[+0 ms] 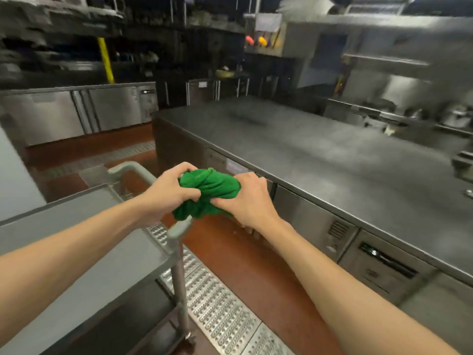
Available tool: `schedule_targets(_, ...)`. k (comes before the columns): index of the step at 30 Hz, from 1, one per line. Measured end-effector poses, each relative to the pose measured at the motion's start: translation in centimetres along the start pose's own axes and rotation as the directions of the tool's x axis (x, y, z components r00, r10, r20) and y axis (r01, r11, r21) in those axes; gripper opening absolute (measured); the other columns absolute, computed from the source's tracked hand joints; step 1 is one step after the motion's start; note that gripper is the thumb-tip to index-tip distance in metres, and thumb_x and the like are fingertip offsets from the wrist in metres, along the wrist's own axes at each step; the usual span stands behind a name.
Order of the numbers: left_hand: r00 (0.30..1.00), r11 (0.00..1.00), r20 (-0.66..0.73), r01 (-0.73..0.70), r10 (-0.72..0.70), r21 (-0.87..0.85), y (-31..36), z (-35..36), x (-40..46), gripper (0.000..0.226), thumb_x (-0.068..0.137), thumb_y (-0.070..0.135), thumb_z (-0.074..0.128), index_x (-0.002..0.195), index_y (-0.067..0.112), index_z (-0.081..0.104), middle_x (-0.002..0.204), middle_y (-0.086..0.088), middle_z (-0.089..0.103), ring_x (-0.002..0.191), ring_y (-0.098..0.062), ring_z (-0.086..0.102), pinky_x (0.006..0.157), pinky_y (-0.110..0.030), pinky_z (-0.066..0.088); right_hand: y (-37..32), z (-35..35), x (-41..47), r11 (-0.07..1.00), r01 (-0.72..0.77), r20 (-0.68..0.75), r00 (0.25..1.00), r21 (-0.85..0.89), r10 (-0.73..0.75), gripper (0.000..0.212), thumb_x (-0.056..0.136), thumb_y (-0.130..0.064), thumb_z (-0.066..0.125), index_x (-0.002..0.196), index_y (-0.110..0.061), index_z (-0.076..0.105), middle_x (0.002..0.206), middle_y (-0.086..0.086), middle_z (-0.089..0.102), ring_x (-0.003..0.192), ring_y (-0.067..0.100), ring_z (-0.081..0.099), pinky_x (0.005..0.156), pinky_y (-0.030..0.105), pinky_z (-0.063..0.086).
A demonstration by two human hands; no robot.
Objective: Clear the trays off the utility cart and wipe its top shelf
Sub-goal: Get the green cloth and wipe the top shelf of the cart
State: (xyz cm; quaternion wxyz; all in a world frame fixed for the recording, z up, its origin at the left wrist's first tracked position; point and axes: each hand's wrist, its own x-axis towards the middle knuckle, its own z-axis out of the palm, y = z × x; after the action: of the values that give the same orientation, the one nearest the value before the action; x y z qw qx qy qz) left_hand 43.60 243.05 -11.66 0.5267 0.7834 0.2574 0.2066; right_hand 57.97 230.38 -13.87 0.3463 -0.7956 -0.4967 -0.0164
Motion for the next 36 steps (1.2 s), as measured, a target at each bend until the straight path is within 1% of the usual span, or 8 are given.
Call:
schedule_targets(2, 0.997, 0.998, 0.055, -0.061, 0.061, 0.001, 2.4, 4.5, 2.8, 0.04, 0.056, 0.006, 0.068, 0.094, 0.019, 0.061, 0.082, -0.012, 0.065, 0.075, -0.021, 0.061, 0.068, -0.038, 0.053, 3.9, -3.8, -0.1, 0.997, -0.071, -0.044, 0.997, -0.015, 0.071, 0.036, 0.072, -0.051, 0.077, 0.084, -0.021, 0.064, 0.087, 0.004, 0.068, 0.097, 0.03, 0.058, 0.087, 0.043, 0.041)
schedule_targets(4, 0.985, 0.994, 0.137, -0.105, 0.101, 0.023, 4.5, 8.6, 5.7, 0.037, 0.064, -0.003, 0.068, 0.091, 0.022, 0.062, 0.076, -0.006, 0.065, 0.069, -0.016, 0.061, 0.063, -0.03, 0.05, 7.9, -7.0, -0.3, 0.99, -0.14, -0.103, 0.985, -0.015, 0.138, 0.047, 0.071, -0.053, 0.078, 0.097, -0.018, 0.061, 0.094, 0.004, 0.069, 0.102, 0.03, 0.054, 0.08, 0.039, 0.044)
schedule_targets(11, 0.893, 0.967, 0.405, -0.246, 0.198, 0.07, 9.0, 22.3, 16.8, 0.035, 0.068, 0.001, 0.068, 0.096, 0.022, 0.062, 0.091, -0.018, 0.07, 0.079, -0.032, 0.068, 0.075, -0.047, 0.056, 21.6, -15.7, 0.7, 0.941, -0.314, -0.224, 0.933, -0.126, 0.281, 0.053, 0.068, -0.055, 0.079, 0.105, -0.021, 0.062, 0.096, 0.002, 0.068, 0.103, 0.028, 0.057, 0.083, 0.043, 0.048)
schedule_targets(18, 0.744, 0.951, 0.616, -0.307, 0.26, -0.03, 13.6, 38.2, 28.5, 0.033, 0.073, -0.001, 0.067, 0.096, 0.023, 0.063, 0.085, -0.01, 0.068, 0.063, -0.017, 0.066, 0.062, -0.043, 0.056, 35.9, -24.7, 1.9, 0.857, -0.487, -0.331, 0.847, -0.17, 0.416, 0.055, 0.066, -0.051, 0.082, 0.11, -0.025, 0.062, 0.102, -0.001, 0.069, 0.099, 0.021, 0.06, 0.075, 0.033, 0.046)
schedule_targets(21, 0.689, 0.945, 0.671, -0.322, 0.273, -0.055, 15.2, 45.9, 31.9, 0.035, 0.073, -0.004, 0.068, 0.096, 0.022, 0.064, 0.088, -0.005, 0.067, 0.073, -0.021, 0.069, 0.07, -0.042, 0.06, 42.3, -28.0, 1.0, 0.801, -0.568, -0.36, 0.799, -0.188, 0.482, 0.058, 0.065, -0.054, 0.081, 0.111, -0.027, 0.061, 0.101, -0.001, 0.068, 0.099, 0.022, 0.06, 0.077, 0.035, 0.048)
schedule_targets(27, 0.604, 0.914, 0.749, -0.406, 0.273, -0.007, 16.0, 62.0, 37.0, 0.038, 0.071, 0.001, 0.07, 0.1, 0.024, 0.063, 0.097, -0.002, 0.064, 0.084, -0.022, 0.064, 0.065, -0.031, 0.053, 55.9, -32.5, -2.0, 0.704, -0.683, -0.376, 0.715, -0.194, 0.59, 0.062, 0.069, -0.051, 0.08, 0.12, -0.026, 0.056, 0.105, 0.003, 0.065, 0.106, 0.024, 0.054, 0.081, 0.038, 0.048)
schedule_targets(31, 0.592, 0.844, 0.755, -0.527, 0.281, 0.1, 14.8, 72.4, 40.1, 0.042, 0.07, 0.002, 0.071, 0.109, 0.014, 0.064, 0.108, -0.006, 0.058, 0.096, -0.023, 0.055, 0.074, -0.026, 0.041, 66.2, -34.6, -3.4, 0.669, -0.706, -0.33, 0.704, -0.231, 0.629, 0.065, 0.071, -0.048, 0.08, 0.127, -0.029, 0.053, 0.109, 0.005, 0.064, 0.11, 0.026, 0.052, 0.083, 0.039, 0.049)
schedule_targets(36, 0.61, 0.819, 0.76, -0.54, 0.224, 0.192, 11.7, 82.8, 44.5, 0.046, 0.065, -0.003, 0.069, 0.109, 0.008, 0.064, 0.111, -0.014, 0.058, 0.102, -0.028, 0.055, 0.076, -0.024, 0.037, 76.7, -34.4, -3.6, 0.629, -0.739, -0.268, 0.674, -0.24, 0.689, 0.066, 0.076, -0.046, 0.077, 0.133, -0.026, 0.052, 0.11, 0.01, 0.062, 0.113, 0.031, 0.048, 0.088, 0.042, 0.047)
